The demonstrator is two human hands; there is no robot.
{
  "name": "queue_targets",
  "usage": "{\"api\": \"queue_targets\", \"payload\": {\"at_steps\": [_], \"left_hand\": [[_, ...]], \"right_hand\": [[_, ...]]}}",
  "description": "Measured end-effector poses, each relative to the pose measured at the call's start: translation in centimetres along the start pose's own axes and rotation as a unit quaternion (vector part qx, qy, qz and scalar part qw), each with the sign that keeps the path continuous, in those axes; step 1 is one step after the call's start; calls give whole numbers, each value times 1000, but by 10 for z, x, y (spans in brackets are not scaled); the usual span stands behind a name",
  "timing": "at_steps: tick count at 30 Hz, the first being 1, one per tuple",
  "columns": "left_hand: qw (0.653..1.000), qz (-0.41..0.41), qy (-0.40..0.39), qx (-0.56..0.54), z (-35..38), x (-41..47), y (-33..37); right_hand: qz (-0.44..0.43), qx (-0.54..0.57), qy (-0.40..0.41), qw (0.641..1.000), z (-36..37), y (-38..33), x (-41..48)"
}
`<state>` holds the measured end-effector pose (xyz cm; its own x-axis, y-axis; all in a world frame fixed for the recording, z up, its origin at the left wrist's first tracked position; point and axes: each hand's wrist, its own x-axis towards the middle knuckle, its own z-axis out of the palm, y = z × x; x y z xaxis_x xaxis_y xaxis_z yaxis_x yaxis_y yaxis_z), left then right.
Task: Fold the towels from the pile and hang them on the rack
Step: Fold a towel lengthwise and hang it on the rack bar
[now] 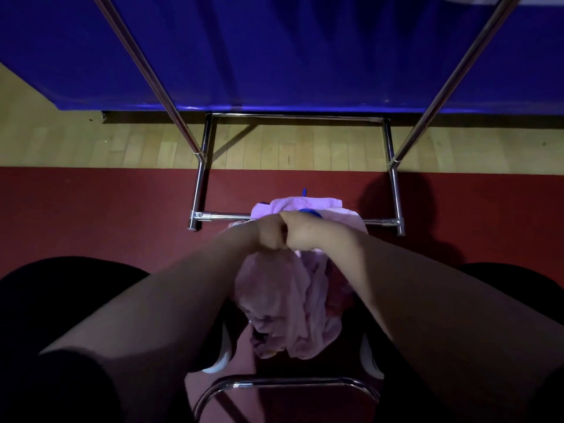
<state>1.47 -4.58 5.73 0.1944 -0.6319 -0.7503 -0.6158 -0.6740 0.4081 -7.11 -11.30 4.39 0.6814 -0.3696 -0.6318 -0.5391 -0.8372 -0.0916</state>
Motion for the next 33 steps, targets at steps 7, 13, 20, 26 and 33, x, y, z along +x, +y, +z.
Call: {"api": "queue_targets", "payload": {"at_steps": [7,13,20,26,33], "left_hand": [[996,62,47,43,-86,-48,12],[988,112,70,86,-128,-98,13],[965,87,218,114,-143,-113,-7],[989,87,87,87,-138,-112,2],[956,192,200,-100,-118,-116,44]], "right_hand": [[-27,228,-27,973,-59,14,-26],[-70,200,21,977,-95,25,-44],[-87,190,148,967,-130,42,-72],[-148,251,179,940,-141,26,-81],[-160,405,279,856,-149,11,-92]]}}
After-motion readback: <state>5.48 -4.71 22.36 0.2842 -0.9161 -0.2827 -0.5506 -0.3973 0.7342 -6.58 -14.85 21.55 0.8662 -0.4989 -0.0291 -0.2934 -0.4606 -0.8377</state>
